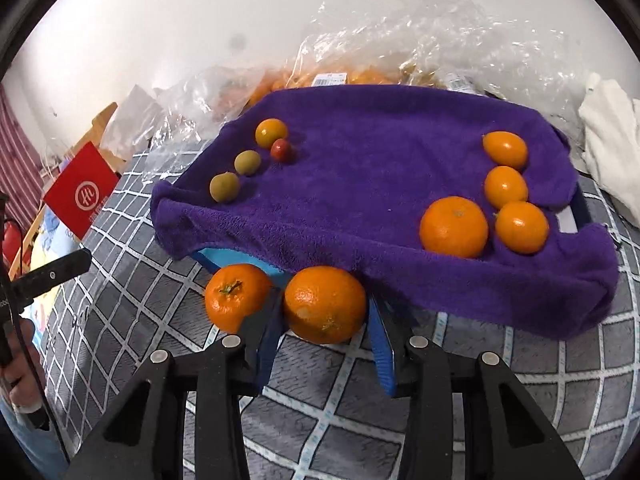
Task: Organize fruits
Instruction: 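Close the right gripper around a large orange while the left grasps a tangerine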
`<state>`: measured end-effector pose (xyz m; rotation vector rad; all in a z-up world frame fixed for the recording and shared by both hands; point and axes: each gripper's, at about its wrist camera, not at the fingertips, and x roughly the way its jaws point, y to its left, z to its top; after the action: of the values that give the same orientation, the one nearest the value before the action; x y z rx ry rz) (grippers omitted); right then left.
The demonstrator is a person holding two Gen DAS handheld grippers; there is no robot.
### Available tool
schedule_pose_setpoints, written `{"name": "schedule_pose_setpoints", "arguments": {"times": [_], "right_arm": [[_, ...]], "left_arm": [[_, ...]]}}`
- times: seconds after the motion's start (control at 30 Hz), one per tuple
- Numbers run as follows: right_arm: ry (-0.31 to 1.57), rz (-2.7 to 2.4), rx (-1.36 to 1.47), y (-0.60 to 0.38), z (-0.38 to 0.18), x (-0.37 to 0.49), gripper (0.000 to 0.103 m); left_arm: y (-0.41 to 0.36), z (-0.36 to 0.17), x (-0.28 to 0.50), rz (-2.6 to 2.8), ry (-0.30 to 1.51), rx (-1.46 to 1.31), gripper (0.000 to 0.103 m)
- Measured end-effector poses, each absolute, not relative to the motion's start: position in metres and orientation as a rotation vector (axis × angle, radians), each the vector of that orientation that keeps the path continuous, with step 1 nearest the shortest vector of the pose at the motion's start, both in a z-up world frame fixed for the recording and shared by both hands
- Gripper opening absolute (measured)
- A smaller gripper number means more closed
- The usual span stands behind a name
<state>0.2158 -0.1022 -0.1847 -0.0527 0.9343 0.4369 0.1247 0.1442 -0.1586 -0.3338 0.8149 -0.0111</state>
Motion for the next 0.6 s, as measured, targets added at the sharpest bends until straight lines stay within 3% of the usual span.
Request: {"name": "schedule_pose_setpoints", "arguments": {"times": [0.2,0.6], "right_arm": [[0.881,0.313,-0.144,-0.136,-0.172,0.183,0.041],[0.895,0.315,-0.016,-0.181,-0.191,0.173,0.041]], "left_arm": [[0.121,-0.159,0.123,-0.033,0.833,-0.28,0.05],[0.096,-0.201,0.115,0.012,0.866,-0.214,0.05]]}}
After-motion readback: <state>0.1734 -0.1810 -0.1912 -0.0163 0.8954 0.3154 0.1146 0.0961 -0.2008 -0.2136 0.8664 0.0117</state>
